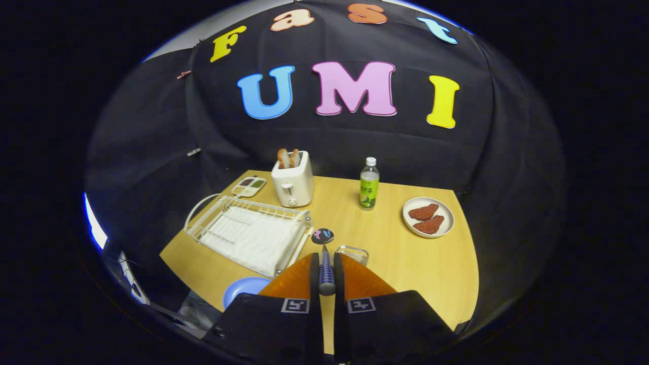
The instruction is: Take the plate from the dish rack, then take the spoon from the basket and place it into the plate.
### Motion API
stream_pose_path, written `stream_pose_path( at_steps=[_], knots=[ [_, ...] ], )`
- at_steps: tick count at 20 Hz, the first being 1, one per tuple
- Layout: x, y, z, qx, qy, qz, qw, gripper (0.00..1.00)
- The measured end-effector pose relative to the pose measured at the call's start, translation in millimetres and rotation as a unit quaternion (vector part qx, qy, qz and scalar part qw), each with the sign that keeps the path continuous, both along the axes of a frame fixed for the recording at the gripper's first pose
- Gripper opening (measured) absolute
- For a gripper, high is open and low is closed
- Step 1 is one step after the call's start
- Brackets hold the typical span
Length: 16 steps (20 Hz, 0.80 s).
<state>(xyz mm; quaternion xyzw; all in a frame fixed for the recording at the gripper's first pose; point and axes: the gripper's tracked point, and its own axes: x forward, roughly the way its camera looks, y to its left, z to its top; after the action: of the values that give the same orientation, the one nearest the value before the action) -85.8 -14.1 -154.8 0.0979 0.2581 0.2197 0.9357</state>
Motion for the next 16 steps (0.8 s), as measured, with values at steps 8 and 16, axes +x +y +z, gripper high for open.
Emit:
stream_pose_path(
  at_steps=[8, 16],
  knots=[
    [-84, 91, -48, -0.001, 0.048, 0.134, 0.990, 0.12],
    [-102, 140, -154, -0.071, 0.067, 0.165, 0.981, 0.12]
  ],
)
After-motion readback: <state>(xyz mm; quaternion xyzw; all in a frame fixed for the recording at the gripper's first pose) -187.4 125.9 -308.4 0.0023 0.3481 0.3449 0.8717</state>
